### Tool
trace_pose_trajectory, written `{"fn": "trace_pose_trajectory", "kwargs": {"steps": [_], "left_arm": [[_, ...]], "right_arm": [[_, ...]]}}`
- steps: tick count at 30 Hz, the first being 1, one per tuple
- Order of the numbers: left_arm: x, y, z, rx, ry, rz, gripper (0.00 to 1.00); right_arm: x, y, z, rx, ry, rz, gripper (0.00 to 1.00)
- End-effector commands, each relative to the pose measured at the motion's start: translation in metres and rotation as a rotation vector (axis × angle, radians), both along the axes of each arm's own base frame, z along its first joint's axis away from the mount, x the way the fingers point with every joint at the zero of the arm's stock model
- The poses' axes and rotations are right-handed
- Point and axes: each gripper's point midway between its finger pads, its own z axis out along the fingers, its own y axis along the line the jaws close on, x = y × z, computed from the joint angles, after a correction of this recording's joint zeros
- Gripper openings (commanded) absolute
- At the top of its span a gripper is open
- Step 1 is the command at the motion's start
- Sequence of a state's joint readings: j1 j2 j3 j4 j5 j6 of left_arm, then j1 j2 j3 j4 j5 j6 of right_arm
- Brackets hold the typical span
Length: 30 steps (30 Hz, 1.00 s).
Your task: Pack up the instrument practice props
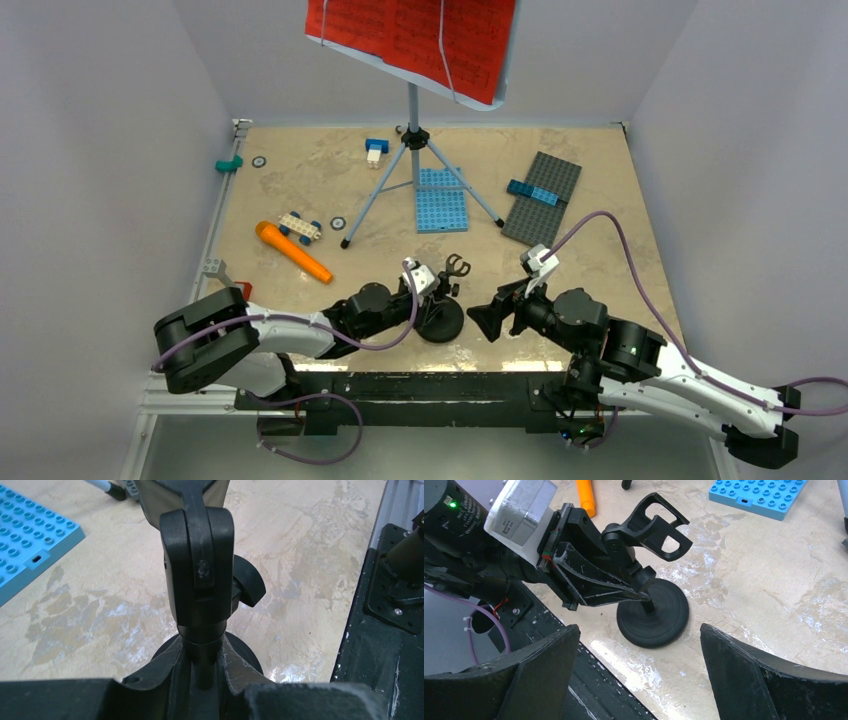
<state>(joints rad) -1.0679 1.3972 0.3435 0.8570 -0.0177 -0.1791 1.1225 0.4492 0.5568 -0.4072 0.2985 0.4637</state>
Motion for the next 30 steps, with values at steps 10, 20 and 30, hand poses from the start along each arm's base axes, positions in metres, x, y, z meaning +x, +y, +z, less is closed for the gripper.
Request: {"fn": "trace_pose_trajectory", "kwargs": {"steps": [10, 20, 30], "left_arm": [[0.062, 0.122, 0.09, 0.026, -0.134, 0.65, 0.0], [0.06, 0.258, 0.069, -0.042, 0.043, 1.197, 0.0], [0.057, 0.307, 0.059, 0.042, 0.151, 1.507, 0.0]], "right_arm": [[0.004, 0.006, 0.009, 0.037, -0.023, -0.002, 0.95], [0.001, 0.011, 0.01, 0.062, -0.035, 0.026, 0.95], [-0.004, 0.014, 0.014, 0.092, -0.034, 0.057, 0.95]]}}
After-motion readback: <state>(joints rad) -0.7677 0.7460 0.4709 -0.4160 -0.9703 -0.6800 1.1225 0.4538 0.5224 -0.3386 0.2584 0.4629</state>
